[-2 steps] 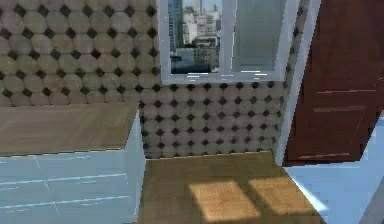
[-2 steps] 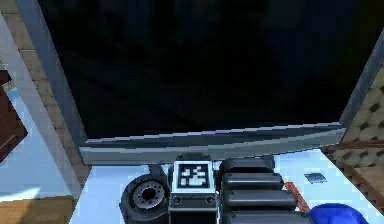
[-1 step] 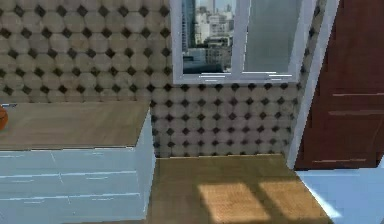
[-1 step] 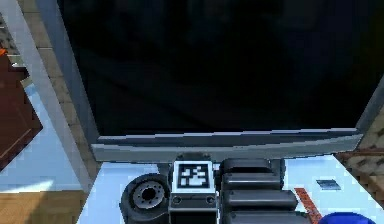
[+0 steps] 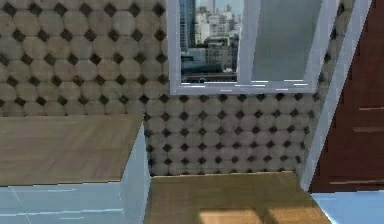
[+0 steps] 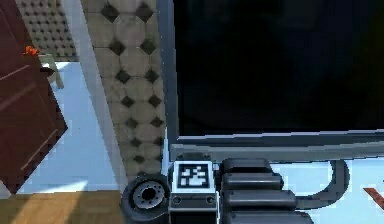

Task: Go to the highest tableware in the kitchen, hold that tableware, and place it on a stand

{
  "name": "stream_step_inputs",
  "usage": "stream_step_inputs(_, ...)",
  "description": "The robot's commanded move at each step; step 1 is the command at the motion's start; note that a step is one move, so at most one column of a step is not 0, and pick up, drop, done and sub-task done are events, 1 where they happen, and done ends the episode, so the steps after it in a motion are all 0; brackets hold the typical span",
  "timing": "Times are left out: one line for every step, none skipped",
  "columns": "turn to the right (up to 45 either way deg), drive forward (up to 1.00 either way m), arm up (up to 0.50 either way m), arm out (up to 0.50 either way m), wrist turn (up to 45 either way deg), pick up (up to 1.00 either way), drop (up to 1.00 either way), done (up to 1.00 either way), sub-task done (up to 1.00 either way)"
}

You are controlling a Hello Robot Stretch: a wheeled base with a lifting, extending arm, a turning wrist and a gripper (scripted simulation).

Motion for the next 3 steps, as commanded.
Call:
stream_step_inputs(27.0, 0.00, 0.00, 0.00, 0.0, 0.00, 0.00, 0.00, 0.00)
stream_step_inputs(3.0, 0.00, 0.00, 0.00, 0.0, 0.00, 0.00, 0.00, 0.00)
stream_step_inputs(45.0, 0.00, 0.00, 0.00, 0.0, 0.00, 0.00, 0.00, 0.00)
